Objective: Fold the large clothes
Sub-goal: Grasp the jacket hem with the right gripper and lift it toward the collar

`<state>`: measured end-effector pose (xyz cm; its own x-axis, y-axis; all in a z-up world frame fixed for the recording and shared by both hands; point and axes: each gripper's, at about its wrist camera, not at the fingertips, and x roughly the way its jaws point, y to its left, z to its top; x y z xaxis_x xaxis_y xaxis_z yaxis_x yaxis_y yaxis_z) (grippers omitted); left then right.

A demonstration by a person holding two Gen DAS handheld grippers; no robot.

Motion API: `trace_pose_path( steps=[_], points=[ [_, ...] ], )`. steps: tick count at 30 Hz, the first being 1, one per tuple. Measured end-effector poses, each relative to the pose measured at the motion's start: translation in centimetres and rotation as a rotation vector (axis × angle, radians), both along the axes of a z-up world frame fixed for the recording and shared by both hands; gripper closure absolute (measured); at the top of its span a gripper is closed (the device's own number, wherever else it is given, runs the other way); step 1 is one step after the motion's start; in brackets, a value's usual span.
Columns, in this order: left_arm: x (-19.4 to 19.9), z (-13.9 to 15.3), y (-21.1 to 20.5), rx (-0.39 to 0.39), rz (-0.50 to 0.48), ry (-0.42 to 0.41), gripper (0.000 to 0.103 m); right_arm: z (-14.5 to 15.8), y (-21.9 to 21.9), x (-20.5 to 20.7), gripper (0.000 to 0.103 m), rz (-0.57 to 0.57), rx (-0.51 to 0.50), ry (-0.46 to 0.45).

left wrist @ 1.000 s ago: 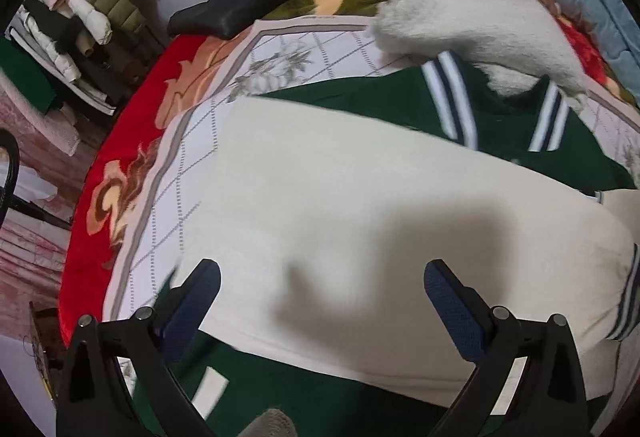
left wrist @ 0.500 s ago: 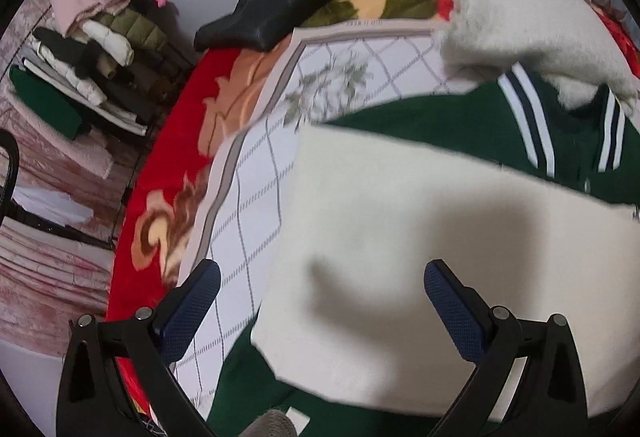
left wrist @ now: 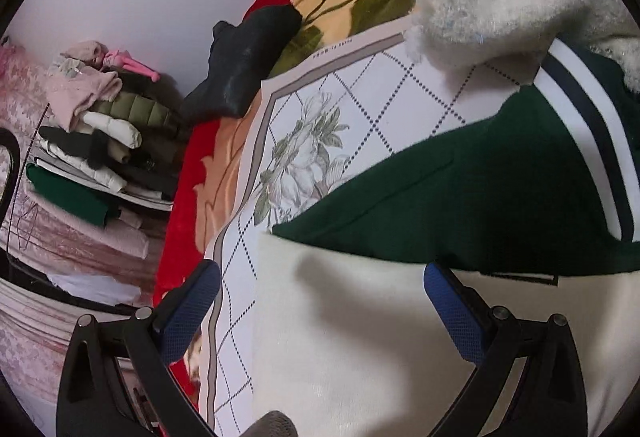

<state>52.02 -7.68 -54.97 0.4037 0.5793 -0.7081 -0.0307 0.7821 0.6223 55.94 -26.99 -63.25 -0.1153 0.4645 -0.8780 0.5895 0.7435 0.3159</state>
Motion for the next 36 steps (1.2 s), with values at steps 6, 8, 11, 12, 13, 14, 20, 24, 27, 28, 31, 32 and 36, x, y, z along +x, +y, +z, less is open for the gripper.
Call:
trace_pose_path(
  steps=[6,8,11,12,13,14,20,24,27,28,31,32,36],
  points=[
    [-0.2,0.5,0.9,-0.057,0.023,0.0,0.0,0.5,-0.1,-0.4,0.103,-0.117,-0.057,0.001],
    [-0.5,1.0,1.3,-0.075,0.029,-0.006,0.0,2.0,0.0,0.1,0.103,-0.115,-0.076,-0.051],
    [-0.9,1.6,2.0,-0.098,0.034,-0.017,0.0,6.2,0.3,1.9,0.103,-0.085,-0.132,-0.204],
    [-1.1,2.0,2.4,-0.107,0.038,-0.02,0.0,7.4,0.4,2.7,0.103,-0.074,-0.118,-0.246],
    [-1.5,2.4,2.7,-0.118,0.041,-0.023,0.0,8.0,0.6,3.2,0.103,-0.054,-0.091,-0.257],
    [-1.8,2.7,2.9,-0.127,0.041,-0.025,0.0,8.4,0.9,3.5,0.103,-0.024,-0.03,-0.261],
    [-9.3,5.0,5.2,-0.218,0.049,0.044,0.0,11.2,4.0,-5.4,0.069,0.285,0.045,-0.22],
    [-16.9,4.3,6.5,-0.215,0.044,0.162,0.0,9.4,6.3,-18.4,0.064,0.39,0.017,-0.09],
    [-23.0,2.8,7.7,-0.232,0.06,0.286,0.0,6.4,8.4,-26.8,0.064,0.391,0.035,0.039],
    [-24.5,2.2,7.8,-0.232,0.058,0.315,0.0,5.5,8.9,-28.9,0.064,0.377,0.046,0.077],
    [-29.1,1.1,7.9,-0.223,0.056,0.365,0.0,3.0,11.0,-35.0,0.063,0.356,0.068,0.131],
    [-30.6,0.8,7.9,-0.221,0.06,0.367,0.0,2.7,11.4,-35.7,0.062,0.362,0.061,0.13],
    [-34.1,-0.4,8.1,-0.18,0.097,0.37,0.0,1.3,11.5,-38.6,0.06,0.455,-0.098,0.119]
  ],
)
